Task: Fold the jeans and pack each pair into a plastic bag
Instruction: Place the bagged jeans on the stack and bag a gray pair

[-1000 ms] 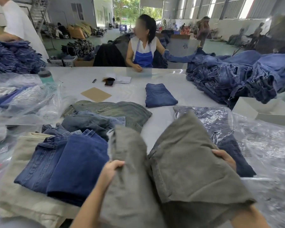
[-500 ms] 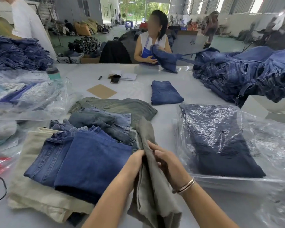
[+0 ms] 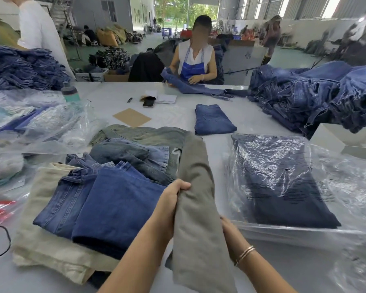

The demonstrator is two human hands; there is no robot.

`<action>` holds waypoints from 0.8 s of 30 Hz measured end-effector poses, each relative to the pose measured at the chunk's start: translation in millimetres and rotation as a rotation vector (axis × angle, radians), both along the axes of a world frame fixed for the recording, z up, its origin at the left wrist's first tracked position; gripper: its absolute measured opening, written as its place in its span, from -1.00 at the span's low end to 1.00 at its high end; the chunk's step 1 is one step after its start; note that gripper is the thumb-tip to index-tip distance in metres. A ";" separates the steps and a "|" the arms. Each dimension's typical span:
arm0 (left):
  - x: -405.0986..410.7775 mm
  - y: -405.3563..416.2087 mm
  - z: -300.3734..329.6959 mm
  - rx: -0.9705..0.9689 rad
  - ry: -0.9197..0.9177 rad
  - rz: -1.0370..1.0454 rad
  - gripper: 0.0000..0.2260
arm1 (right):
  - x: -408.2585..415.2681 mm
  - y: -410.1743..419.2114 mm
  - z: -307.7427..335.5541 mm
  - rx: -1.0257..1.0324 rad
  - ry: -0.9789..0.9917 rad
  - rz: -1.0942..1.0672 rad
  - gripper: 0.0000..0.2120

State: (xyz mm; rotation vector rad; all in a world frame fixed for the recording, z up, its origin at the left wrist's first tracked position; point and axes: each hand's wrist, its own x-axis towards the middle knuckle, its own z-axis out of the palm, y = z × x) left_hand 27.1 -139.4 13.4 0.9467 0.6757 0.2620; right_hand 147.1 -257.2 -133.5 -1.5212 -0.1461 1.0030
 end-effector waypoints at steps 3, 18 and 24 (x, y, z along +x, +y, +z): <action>8.2 8.5 6.9 0.003 -0.141 0.177 -0.45 | -13.5 -13.8 -22.4 -0.050 0.273 0.021 -0.52; -71.5 50.2 -150.9 0.406 0.558 -0.020 -0.75 | 51.1 -60.5 33.6 -0.218 -0.431 0.037 -0.52; -69.7 28.5 -198.6 0.703 0.806 -0.143 -0.68 | 7.5 -77.0 -36.5 -0.780 -0.764 0.494 -0.05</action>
